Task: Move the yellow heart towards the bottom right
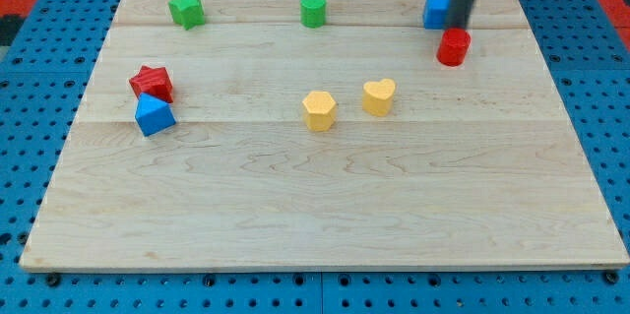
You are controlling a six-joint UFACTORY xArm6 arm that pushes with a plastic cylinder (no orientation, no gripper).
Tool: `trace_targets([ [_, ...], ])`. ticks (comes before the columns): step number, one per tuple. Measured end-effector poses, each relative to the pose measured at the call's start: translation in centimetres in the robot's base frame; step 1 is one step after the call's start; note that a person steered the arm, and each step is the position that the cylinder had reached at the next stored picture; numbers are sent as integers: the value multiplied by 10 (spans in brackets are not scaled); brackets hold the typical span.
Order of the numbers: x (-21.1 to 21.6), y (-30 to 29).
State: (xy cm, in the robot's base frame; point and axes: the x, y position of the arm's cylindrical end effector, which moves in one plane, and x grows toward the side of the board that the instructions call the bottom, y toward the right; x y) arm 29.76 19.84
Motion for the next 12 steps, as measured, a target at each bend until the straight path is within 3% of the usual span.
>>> trace_targets([
  [2, 88, -10],
  [4, 40, -11],
  [5, 37, -22],
  [8, 42, -41],
  [9, 60, -86],
  [11, 98, -98],
  [12, 66, -126],
])
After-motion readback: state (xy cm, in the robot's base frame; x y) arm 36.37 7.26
